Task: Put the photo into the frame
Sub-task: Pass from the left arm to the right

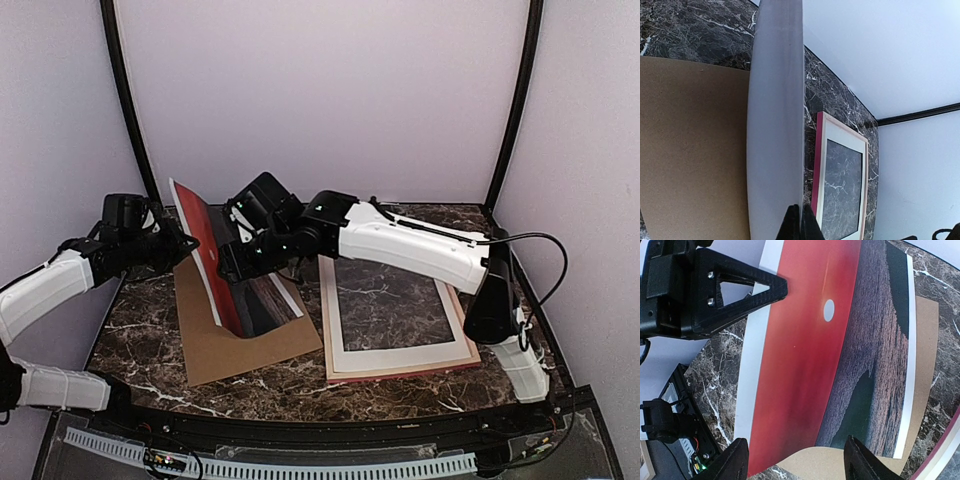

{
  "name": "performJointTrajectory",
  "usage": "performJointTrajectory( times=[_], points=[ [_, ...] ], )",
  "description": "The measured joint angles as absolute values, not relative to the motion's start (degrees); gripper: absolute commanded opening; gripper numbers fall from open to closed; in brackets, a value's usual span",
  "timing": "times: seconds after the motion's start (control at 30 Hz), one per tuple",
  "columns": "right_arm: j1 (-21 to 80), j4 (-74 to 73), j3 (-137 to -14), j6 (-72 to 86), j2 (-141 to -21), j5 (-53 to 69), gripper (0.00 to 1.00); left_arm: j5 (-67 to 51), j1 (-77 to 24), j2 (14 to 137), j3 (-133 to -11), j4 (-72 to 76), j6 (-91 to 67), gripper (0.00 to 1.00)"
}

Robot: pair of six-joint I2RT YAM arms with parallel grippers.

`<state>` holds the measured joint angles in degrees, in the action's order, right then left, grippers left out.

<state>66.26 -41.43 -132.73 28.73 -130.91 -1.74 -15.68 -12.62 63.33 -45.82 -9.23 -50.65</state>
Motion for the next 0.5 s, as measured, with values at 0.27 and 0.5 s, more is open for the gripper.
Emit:
performJointTrajectory(
  times=[0.27,0.5],
  points=[
    [68.31,-42.11,-133.67,27.7,-130.91,-3.44,0.65,-10.33,-17.98,65.76,-47.81,-8.36,-52.77,0.0],
    [69.08,-42.15,-133.71,27.27,-131.15,-4.27,0.61,-7.16,-21.74,67.81,-48.82,-7.92,-54.35,0.0]
  ],
)
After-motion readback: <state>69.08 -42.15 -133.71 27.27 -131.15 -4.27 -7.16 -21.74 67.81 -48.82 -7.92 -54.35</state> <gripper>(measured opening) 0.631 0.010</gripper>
